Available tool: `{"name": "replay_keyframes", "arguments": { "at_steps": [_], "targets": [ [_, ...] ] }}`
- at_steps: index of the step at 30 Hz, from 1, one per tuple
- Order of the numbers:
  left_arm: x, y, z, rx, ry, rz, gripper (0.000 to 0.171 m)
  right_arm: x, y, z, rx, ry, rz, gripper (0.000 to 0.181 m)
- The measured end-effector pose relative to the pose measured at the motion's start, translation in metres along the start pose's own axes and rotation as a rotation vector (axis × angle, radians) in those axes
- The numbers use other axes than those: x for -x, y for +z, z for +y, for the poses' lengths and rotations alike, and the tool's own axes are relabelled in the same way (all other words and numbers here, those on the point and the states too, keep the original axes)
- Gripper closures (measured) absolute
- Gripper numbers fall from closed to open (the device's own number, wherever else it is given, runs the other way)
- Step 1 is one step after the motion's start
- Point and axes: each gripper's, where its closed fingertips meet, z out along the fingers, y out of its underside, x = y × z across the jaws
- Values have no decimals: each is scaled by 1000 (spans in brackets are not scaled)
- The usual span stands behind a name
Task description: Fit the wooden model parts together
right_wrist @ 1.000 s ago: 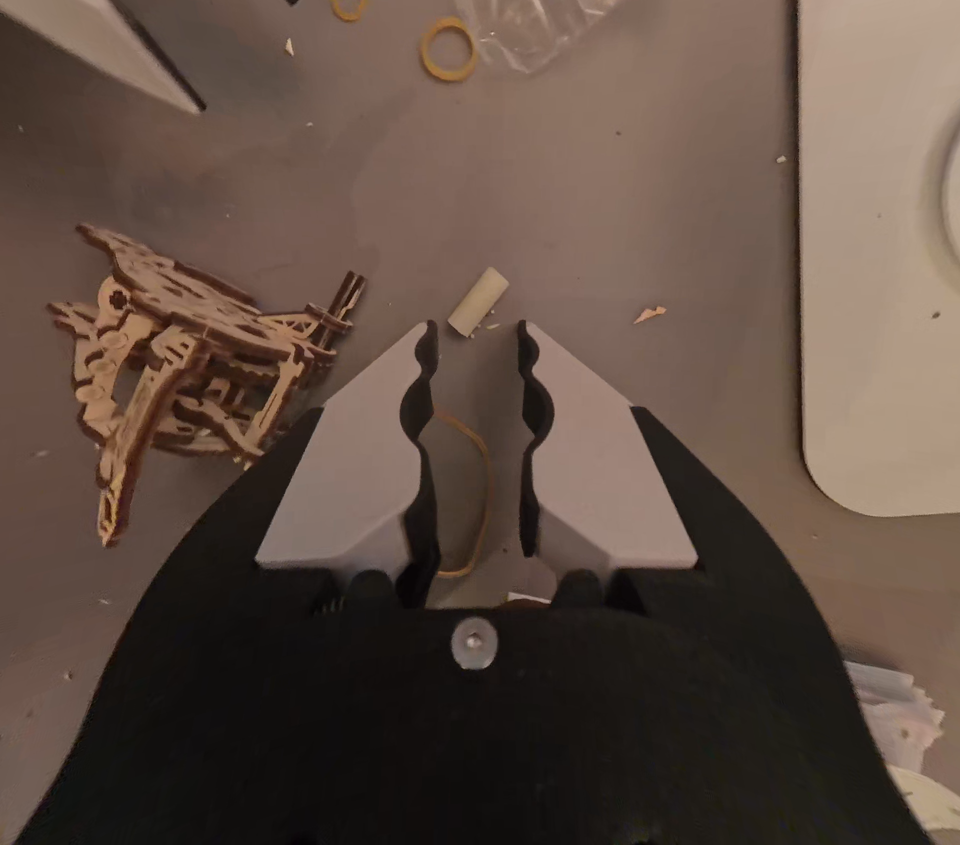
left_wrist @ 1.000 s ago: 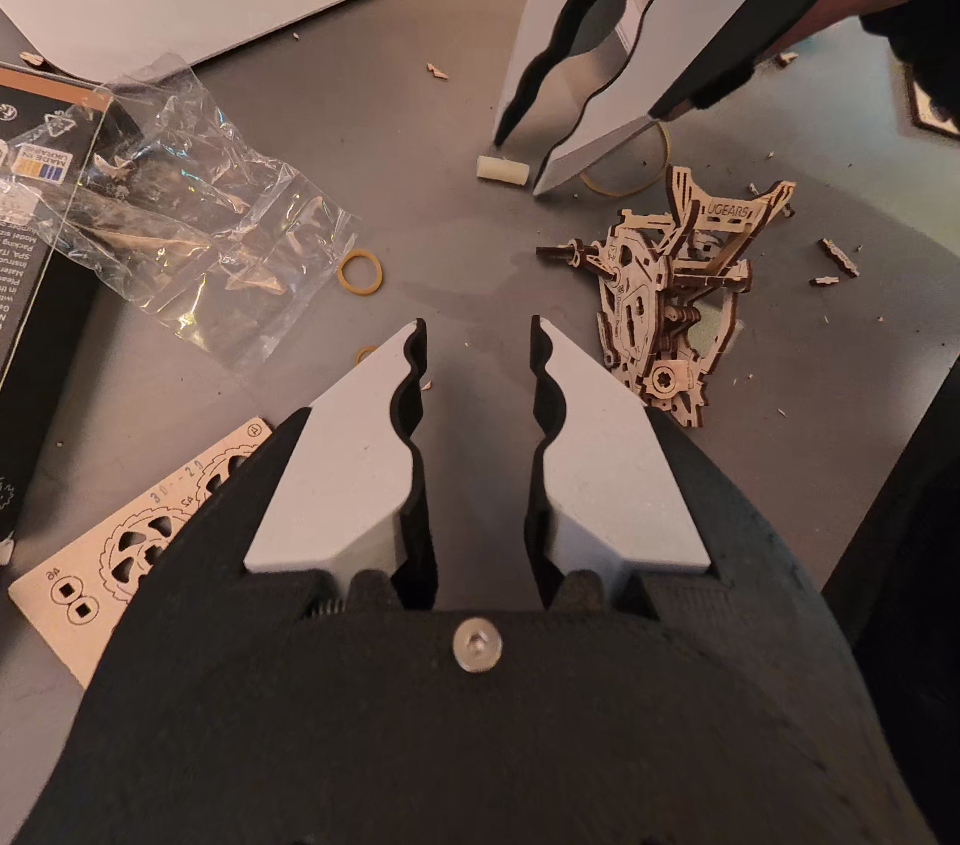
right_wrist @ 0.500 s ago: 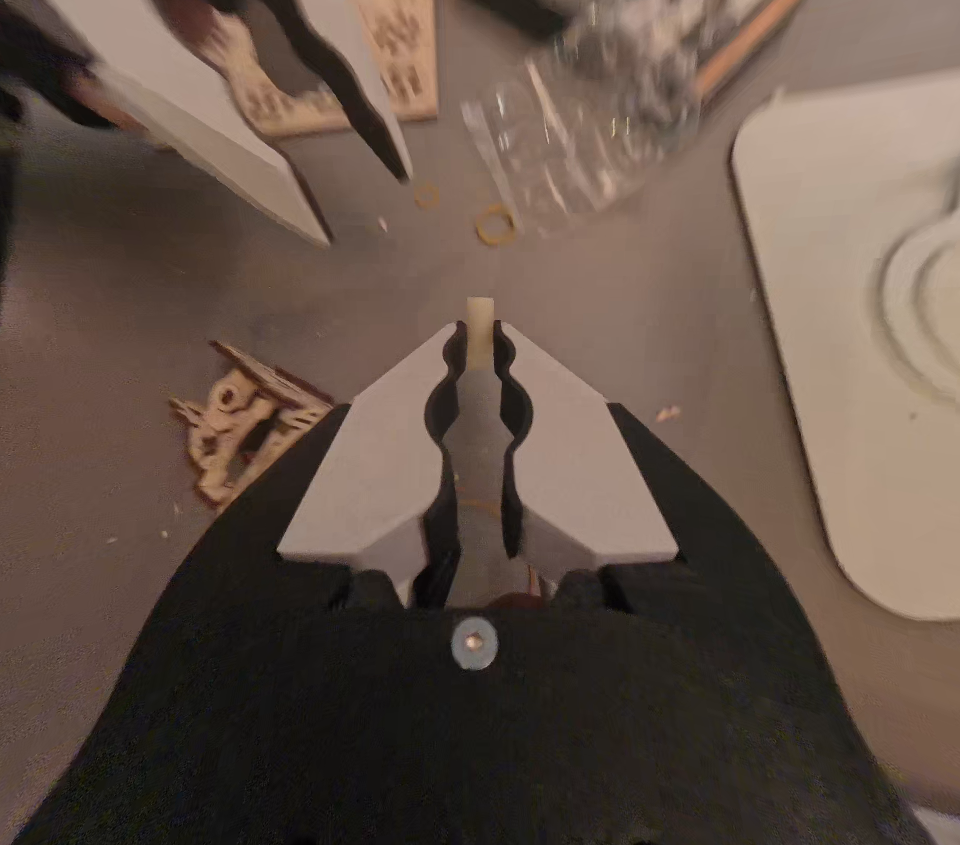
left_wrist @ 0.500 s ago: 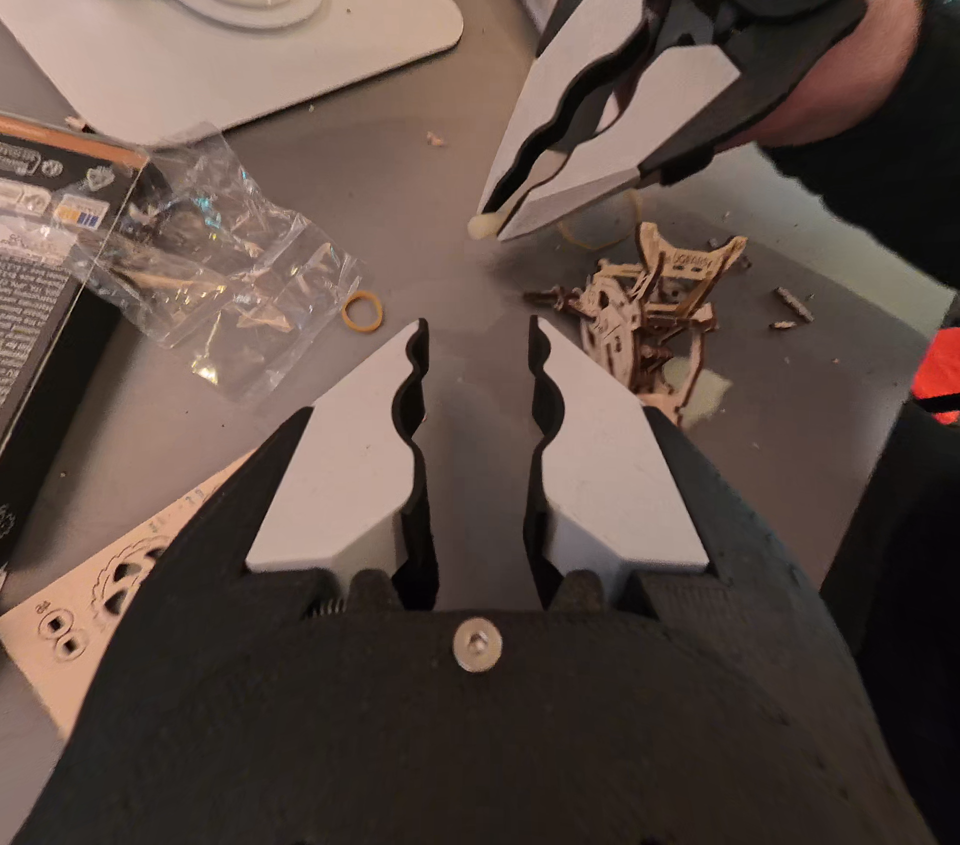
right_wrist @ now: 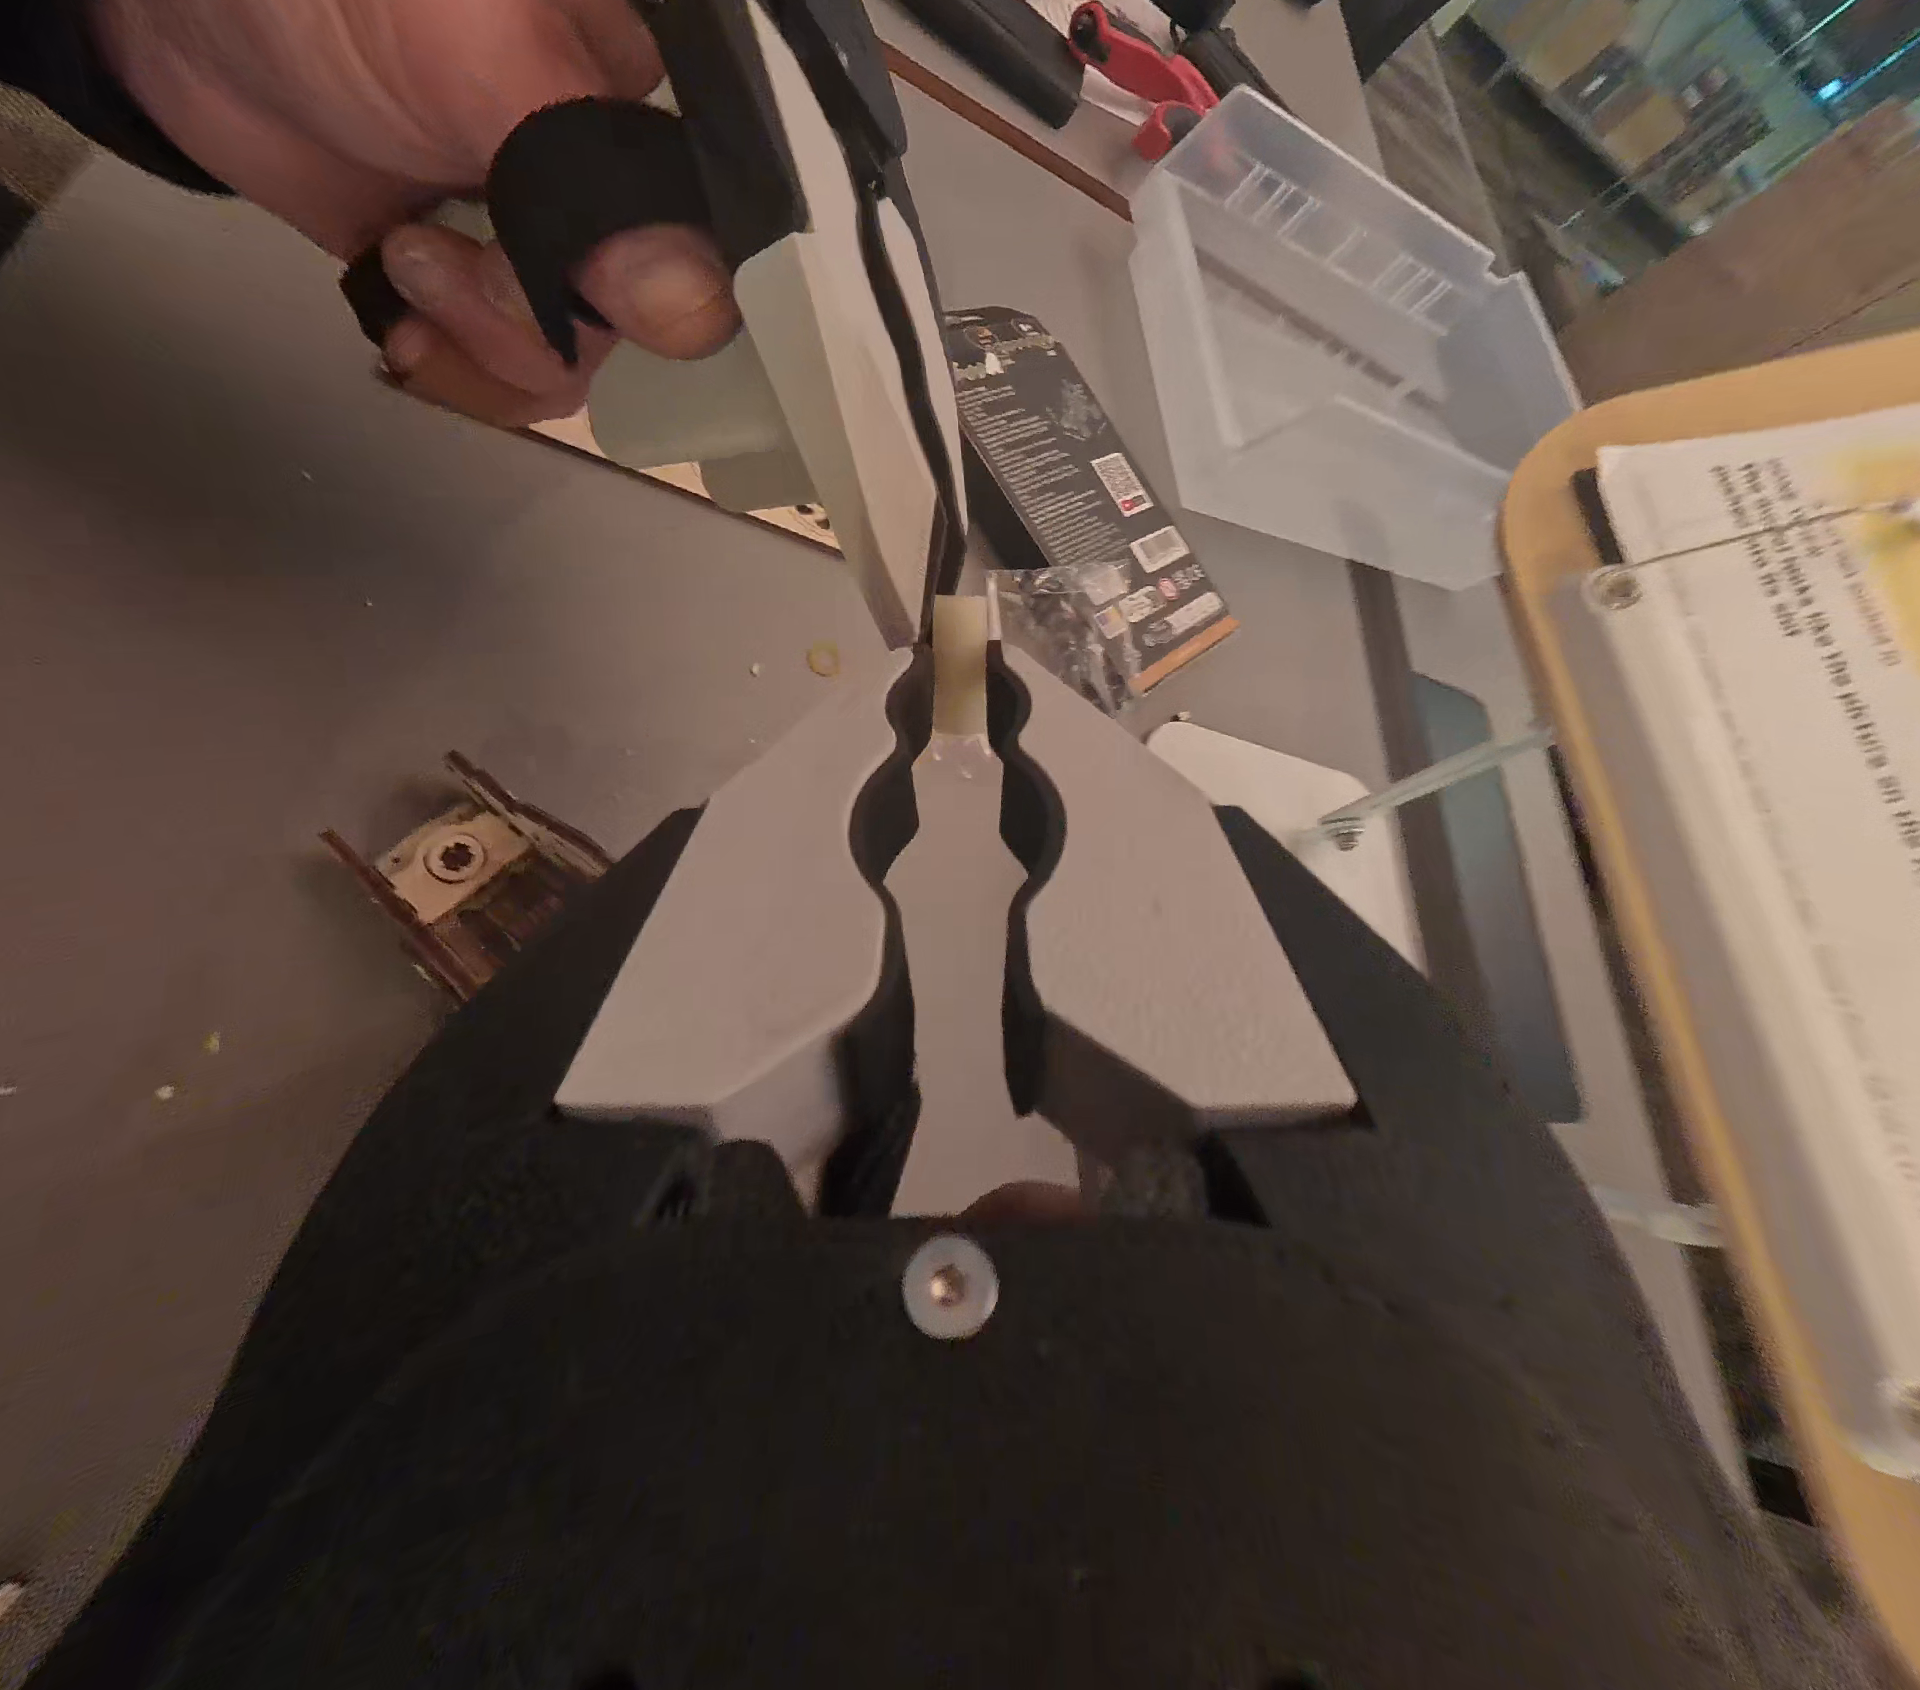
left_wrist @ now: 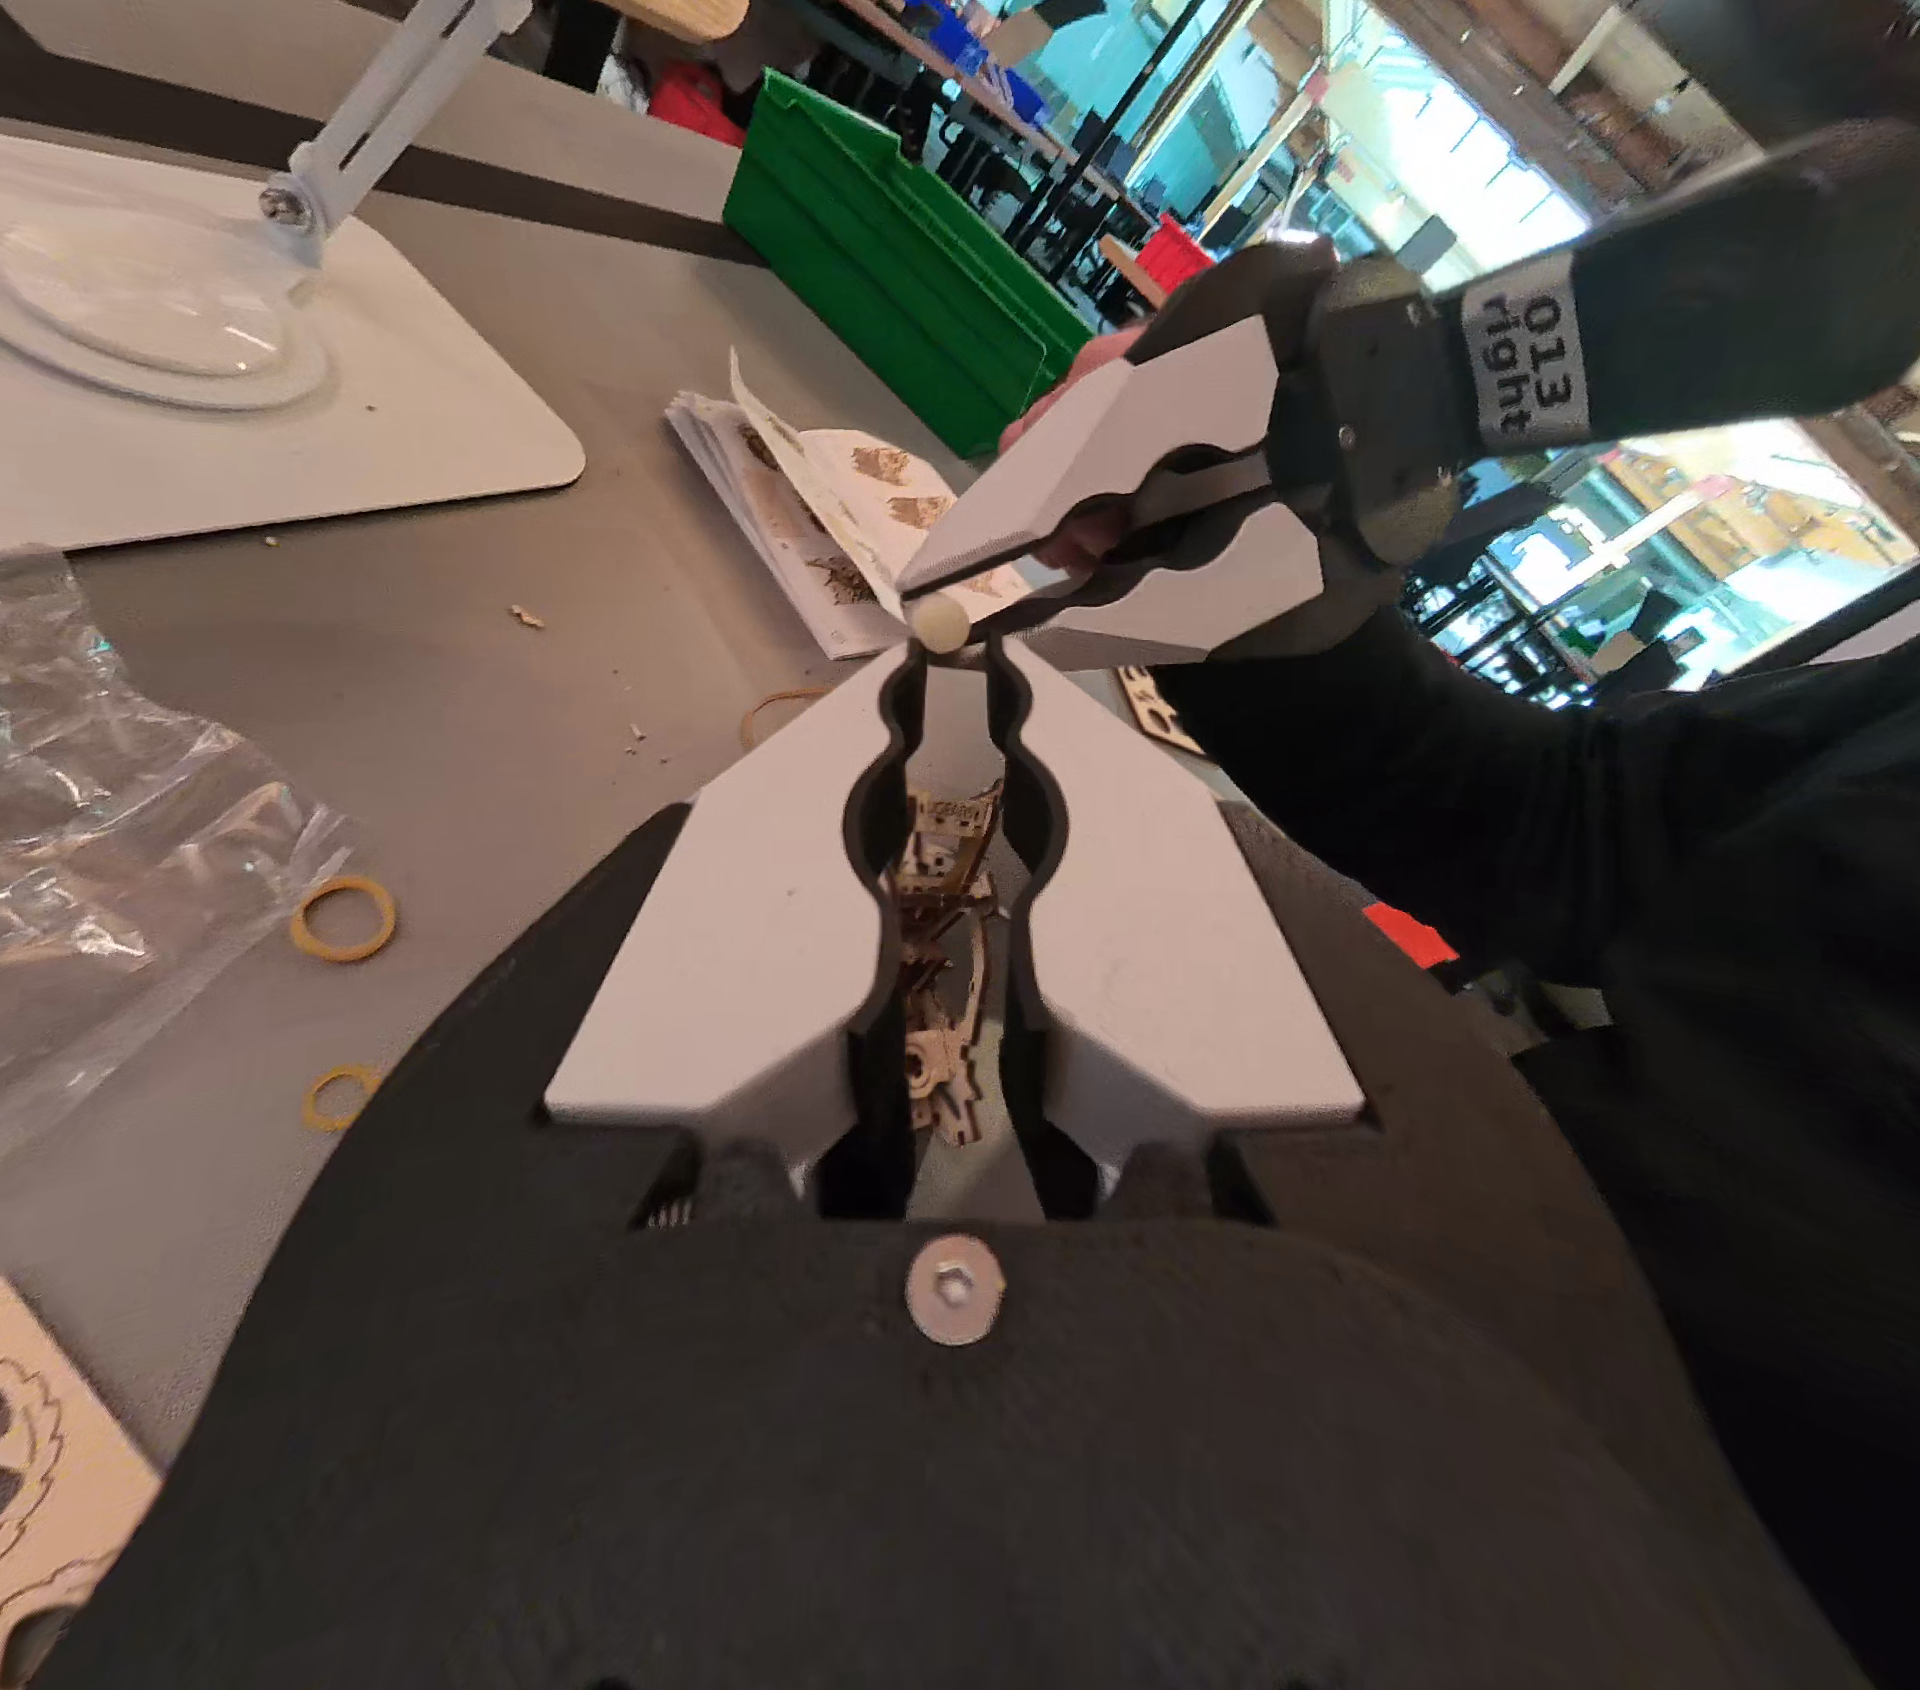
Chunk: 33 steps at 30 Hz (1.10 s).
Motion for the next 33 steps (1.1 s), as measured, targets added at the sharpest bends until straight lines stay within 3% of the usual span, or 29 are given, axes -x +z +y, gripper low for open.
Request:
{"name": "replay_keyframes", "arguments": {
  "at_steps": [5, 12, 25, 33],
  "targets": [
    [-9, -4, -13, -95, -37, 71, 159, -1, -6, -11, 20, -117, 45, 174],
    [-11, -3, -11, -90, -29, 72, 165, 2, -6, -18, 24, -158, 73, 174],
    [-27, -11, -24, -171, -106, 209, 165, -4, -21, -34, -169, 81, 35, 172],
    [-32, -10, -23, -162, -122, 251, 165, -1, -25, -36, -195, 100, -4, 174]
  ]
}}
